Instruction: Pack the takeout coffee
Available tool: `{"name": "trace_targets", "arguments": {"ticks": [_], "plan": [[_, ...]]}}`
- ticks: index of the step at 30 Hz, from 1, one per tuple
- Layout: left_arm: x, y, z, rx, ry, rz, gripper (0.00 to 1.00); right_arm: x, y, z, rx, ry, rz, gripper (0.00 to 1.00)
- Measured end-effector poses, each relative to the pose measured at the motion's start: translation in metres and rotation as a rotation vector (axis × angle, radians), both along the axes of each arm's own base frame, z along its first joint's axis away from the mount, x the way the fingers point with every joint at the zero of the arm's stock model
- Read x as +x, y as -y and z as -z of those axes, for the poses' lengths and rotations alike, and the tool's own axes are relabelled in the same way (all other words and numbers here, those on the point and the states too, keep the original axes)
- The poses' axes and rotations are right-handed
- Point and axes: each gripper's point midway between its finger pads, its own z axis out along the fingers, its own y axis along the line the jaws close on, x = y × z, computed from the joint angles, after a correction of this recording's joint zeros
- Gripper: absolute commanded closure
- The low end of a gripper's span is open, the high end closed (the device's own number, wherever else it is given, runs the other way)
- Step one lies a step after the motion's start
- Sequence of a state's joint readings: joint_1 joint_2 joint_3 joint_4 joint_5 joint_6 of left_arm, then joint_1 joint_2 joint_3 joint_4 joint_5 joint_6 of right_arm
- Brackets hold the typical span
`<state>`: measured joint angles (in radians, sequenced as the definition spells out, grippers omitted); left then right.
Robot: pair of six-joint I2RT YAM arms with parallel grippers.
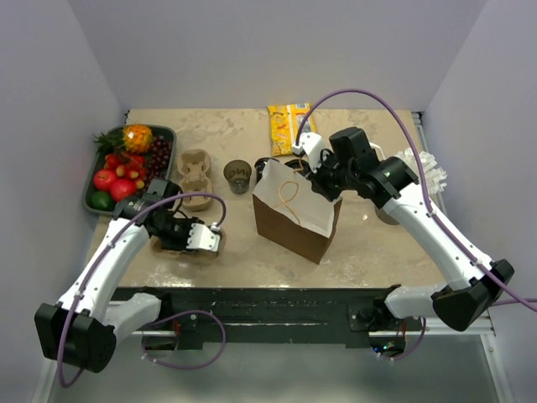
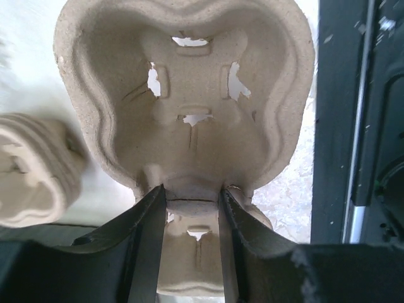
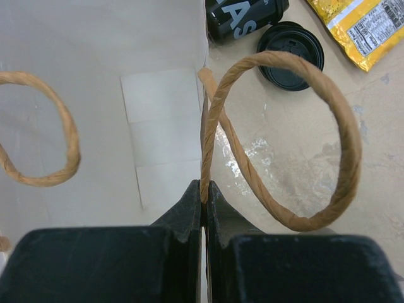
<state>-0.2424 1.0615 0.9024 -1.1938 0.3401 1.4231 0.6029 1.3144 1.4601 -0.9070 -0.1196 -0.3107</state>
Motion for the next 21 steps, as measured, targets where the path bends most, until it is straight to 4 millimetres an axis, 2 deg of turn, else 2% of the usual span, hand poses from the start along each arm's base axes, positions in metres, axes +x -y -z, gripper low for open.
{"name": "trace_targets", "arguments": {"ticks": [5, 8, 11, 15, 18, 21], "plan": [[-0.006, 0.019, -0.042, -0.13, 0.048, -0.005, 1.0, -0.001, 0.004, -0.001, -0.023, 0.014, -0.018, 1.0], [0.007, 0.038, -0.094, -0.263, 0.141, -0.039, 1.0, -0.004, 0.006, -0.001, -0.036, 0.017, -0.033, 1.0], [0.03, 0.06, -0.163, -0.429, 0.266, -0.073, 1.0, -0.007, 0.007, -0.002, -0.046, 0.015, -0.053, 1.0], [0.056, 0.085, -0.243, -0.646, 0.398, -0.108, 1.0, -0.011, 0.007, -0.011, -0.035, 0.028, -0.072, 1.0], [0.064, 0.099, -0.286, -0.8, 0.455, -0.115, 1.0, -0.015, 0.006, -0.017, -0.022, 0.033, -0.091, 1.0], [0.067, 0.114, -0.314, -0.932, 0.465, -0.101, 1.0, -0.017, 0.004, -0.019, -0.01, 0.028, -0.103, 1.0]]}}
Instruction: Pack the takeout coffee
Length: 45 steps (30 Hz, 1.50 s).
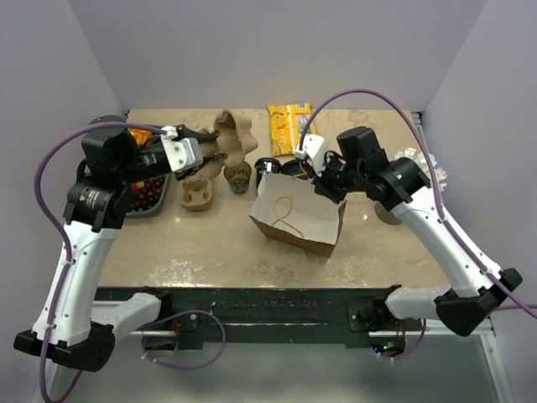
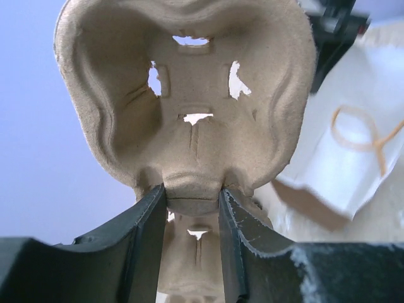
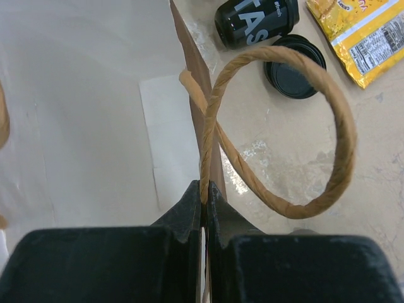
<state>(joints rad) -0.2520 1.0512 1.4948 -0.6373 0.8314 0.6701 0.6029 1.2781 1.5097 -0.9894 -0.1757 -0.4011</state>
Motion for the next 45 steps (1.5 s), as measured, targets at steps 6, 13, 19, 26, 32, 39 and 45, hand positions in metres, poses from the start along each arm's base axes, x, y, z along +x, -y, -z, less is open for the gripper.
{"name": "trace_targets", "arguments": {"ticks": [6, 13, 19, 26, 32, 39, 45], "plan": [[-0.02, 0.064, -0.013, -0.104, -0.025, 0.207, 1.0, 0.001, -0.003, -0.006, 0.026, -0.008, 0.015, 0.79], [-0.031, 0.094, 0.003, -0.116, -0.104, 0.29, 1.0, 0.009, -0.015, -0.017, 0.071, -0.015, 0.029, 0.9], [-0.033, 0.096, 0.004, -0.129, -0.112, 0.286, 1.0, 0.014, -0.013, -0.02, 0.093, -0.017, 0.061, 1.0], [-0.041, 0.097, -0.001, -0.136, -0.082, 0.293, 1.0, 0.023, -0.009, -0.031, 0.132, -0.032, 0.107, 1.0], [-0.069, 0.115, -0.014, -0.143, 0.0, 0.385, 1.0, 0.024, -0.02, -0.05, 0.212, -0.045, 0.078, 1.0], [-0.094, 0.154, 0.002, -0.101, 0.023, 0.511, 1.0, 0.018, -0.025, -0.047, 0.232, -0.078, 0.055, 1.0], [-0.102, 0.174, 0.031, -0.027, 0.071, 0.561, 1.0, 0.007, -0.021, -0.041, 0.232, -0.098, 0.048, 1.0]]}}
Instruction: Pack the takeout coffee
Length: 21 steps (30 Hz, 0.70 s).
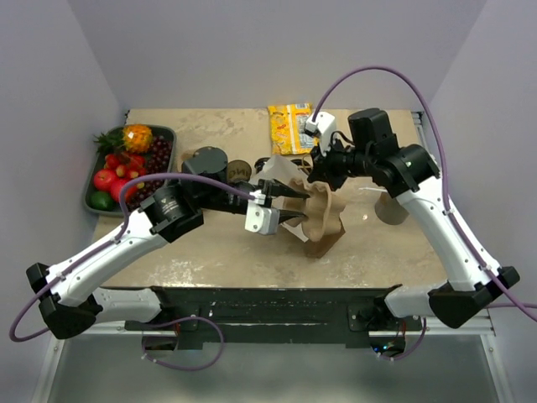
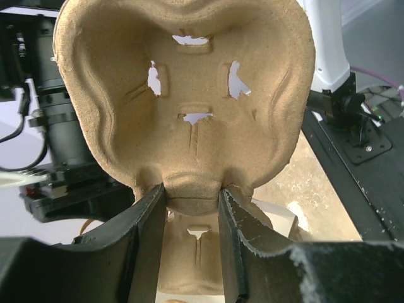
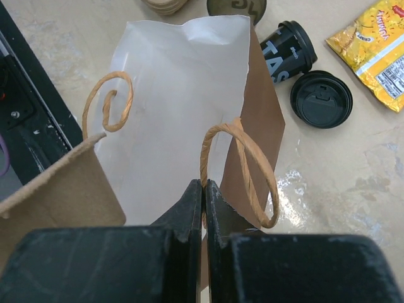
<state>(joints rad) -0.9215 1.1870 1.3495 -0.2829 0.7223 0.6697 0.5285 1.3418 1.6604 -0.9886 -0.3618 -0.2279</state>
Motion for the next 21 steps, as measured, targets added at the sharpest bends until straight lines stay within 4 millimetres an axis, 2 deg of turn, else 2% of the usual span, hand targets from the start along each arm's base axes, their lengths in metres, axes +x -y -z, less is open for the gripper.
{"name": "trace_targets", "arguments": {"ticks": [11, 17, 21], "plan": [[0.009, 0.007, 0.028, 0.078, 0.159, 0.009, 1.0, -0.015, 0.003, 0.002, 0.014, -0.019, -0.027, 1.0], [0.021, 0.013, 0.058, 0.202, 0.207, 0.032, 1.0, -0.021, 0.005, 0.001, 0.015, -0.015, -0.047, 1.0], [0.027, 0.01, 0.079, 0.283, 0.217, 0.023, 1.0, -0.024, 0.007, -0.001, 0.009, -0.005, -0.058, 1.0]]}}
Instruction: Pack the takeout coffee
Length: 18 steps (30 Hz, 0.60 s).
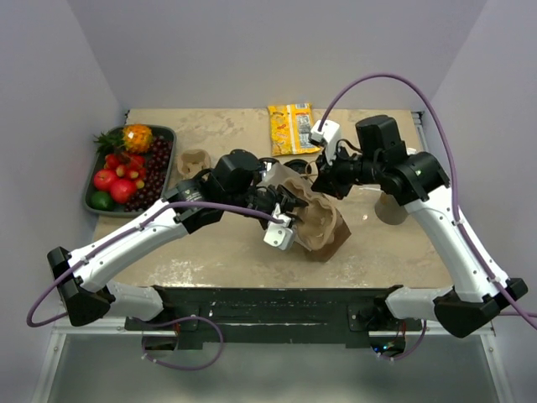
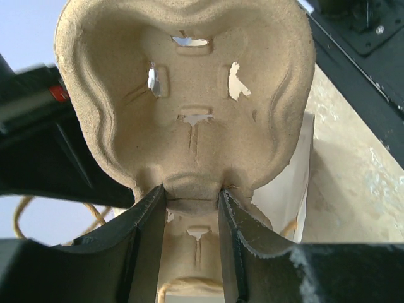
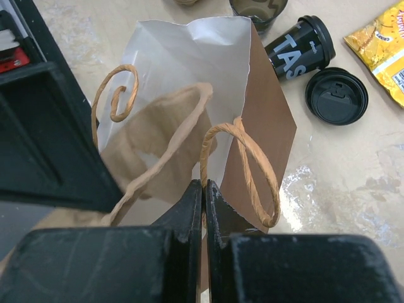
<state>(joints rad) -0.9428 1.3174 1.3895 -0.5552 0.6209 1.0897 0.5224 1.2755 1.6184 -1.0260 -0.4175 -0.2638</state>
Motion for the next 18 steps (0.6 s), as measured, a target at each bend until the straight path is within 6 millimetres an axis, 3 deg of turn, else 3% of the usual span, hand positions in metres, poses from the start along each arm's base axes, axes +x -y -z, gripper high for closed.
{"name": "trace_targets", "arguments": {"ticks": [18], "plan": [[0.016, -0.02, 0.028, 0.158, 0.039, -0.086, 1.0, -0.023, 0.004, 0.0, -0.008, 0.043, -0.127, 1.0]]}}
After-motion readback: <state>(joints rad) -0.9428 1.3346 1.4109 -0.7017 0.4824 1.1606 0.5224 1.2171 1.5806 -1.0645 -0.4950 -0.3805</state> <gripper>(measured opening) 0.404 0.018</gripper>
